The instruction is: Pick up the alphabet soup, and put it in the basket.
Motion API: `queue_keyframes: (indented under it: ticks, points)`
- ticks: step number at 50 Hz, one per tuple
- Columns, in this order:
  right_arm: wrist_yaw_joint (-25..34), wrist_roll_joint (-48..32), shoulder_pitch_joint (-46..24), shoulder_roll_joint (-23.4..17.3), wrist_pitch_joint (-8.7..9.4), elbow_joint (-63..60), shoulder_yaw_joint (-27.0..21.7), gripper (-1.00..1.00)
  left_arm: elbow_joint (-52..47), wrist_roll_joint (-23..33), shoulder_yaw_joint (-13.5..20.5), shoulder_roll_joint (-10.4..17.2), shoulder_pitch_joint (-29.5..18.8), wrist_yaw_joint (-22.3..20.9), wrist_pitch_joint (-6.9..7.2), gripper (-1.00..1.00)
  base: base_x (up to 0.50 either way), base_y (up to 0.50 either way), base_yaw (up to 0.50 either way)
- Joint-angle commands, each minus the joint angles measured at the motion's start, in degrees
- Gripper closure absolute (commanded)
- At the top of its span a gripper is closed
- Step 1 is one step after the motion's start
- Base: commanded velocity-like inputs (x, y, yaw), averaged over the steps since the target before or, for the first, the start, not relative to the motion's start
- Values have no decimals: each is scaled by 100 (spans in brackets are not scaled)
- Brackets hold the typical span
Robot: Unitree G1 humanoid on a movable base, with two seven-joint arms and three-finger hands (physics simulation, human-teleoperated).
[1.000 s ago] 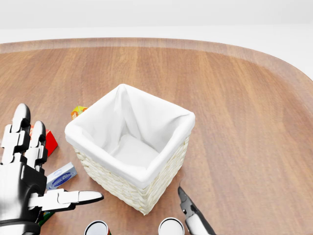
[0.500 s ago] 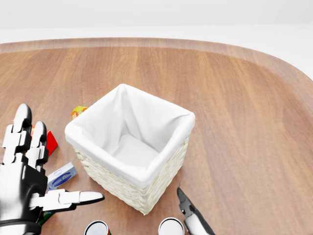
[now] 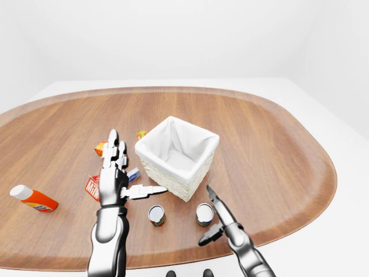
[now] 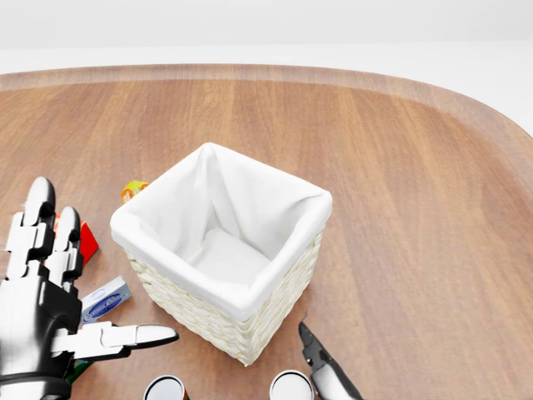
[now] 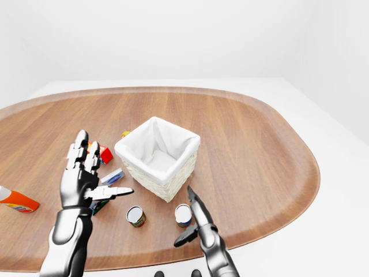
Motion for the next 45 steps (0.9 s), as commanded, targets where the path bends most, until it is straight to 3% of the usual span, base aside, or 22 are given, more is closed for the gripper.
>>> queue_keyframes:
  ticks: [1, 2, 3, 4, 5, 29, 45]
  points:
    - [14, -39, -38, 7, 0, 89, -2, -100, 17, 7, -7, 1, -1, 2, -14, -100, 0, 0, 0]
    - [18, -41, -26, 8, 0, 70, 1, -87, 24, 7, -5, 2, -3, 1, -18, -100, 0, 0, 0]
    - [20, -44, -21, 8, 0, 60, 2, -20, 27, 5, -4, 2, -5, -1, -19, -100, 0, 0, 0]
    - [17, -54, -2, 7, 0, 30, 6, 63, 26, 8, -4, 3, -5, 1, -16, -100, 0, 0, 0]
    - [23, -57, 16, 2, 0, 13, 13, 100, 27, 7, -4, 3, -7, 0, -15, -100, 0, 0, 0]
    - [-14, -42, 41, -4, 0, -3, -27, 100, 25, 12, -1, 2, 9, -6, -26, -100, 0, 0, 0]
    - [119, 308, 217, -65, 0, -903, -177, 100, 17, 11, 6, 1, 6, -5, -19, -100, 0, 0, 0]
